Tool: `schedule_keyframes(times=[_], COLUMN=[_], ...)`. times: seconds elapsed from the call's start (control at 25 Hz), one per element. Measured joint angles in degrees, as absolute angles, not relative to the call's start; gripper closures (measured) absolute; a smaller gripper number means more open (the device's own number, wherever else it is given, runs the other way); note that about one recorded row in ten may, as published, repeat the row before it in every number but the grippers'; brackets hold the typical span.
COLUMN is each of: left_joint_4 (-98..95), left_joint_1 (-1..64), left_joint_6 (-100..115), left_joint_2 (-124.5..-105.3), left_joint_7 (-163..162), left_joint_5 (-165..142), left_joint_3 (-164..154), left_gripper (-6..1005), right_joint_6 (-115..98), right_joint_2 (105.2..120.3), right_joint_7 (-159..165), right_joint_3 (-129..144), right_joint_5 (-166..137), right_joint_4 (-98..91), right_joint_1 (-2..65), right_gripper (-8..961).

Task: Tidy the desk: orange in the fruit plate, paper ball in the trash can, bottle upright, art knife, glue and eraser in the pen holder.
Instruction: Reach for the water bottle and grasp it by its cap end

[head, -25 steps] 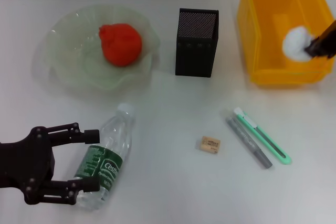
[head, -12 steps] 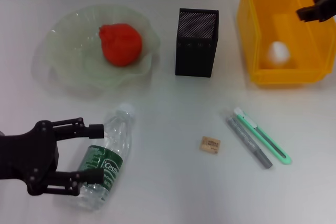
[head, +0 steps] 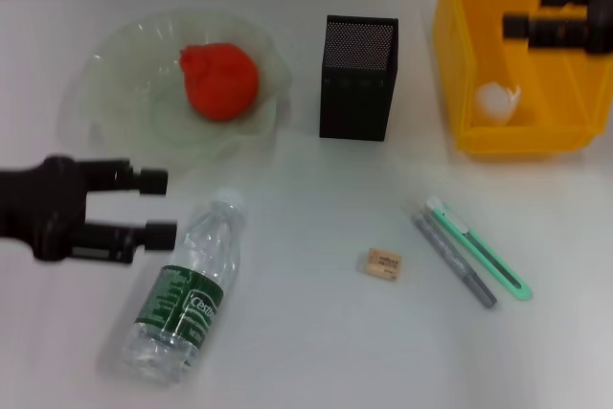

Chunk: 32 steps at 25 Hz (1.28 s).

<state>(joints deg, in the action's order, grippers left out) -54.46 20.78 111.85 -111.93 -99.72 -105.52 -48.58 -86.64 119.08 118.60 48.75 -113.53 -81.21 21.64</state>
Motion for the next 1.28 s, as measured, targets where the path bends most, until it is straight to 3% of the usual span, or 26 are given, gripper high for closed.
schedule_keyframes(times=[0.12,0.32,0.64,1.28], left_joint_4=[-62.2,-68.8,-71.8,-71.0], left_joint_1=[23.9,28.9,34.9,36.9], left_joint_6=[110.7,109.1,103.0,90.1], left_joint_2=[-112.68,-114.35,-118.38,-118.84], left_joint_7=[-114.3,-129.7,-146.4,-158.7], left_joint_5=[-109.4,-118.1,-134.8,-142.1], left_joint_3=[-48.5,-48.5,-52.7,-72.6], left_gripper=[199,200,202,206], right_joint_6=[-99.0,-110.3,-106.9,-102.6], right_joint_2=[118.87,118.19,117.33,117.38], right_joint_7=[102.6,84.4,73.4,68.5], right_joint_3=[46.4,45.8,45.5,46.2], right_joint_5=[-100.2,-101.0,-107.0,-110.1], right_joint_4=[-70.0,-52.6,-36.8,-30.5], right_joint_1=[17.9,17.2,17.7,19.0], right_gripper=[202,177,177,177])
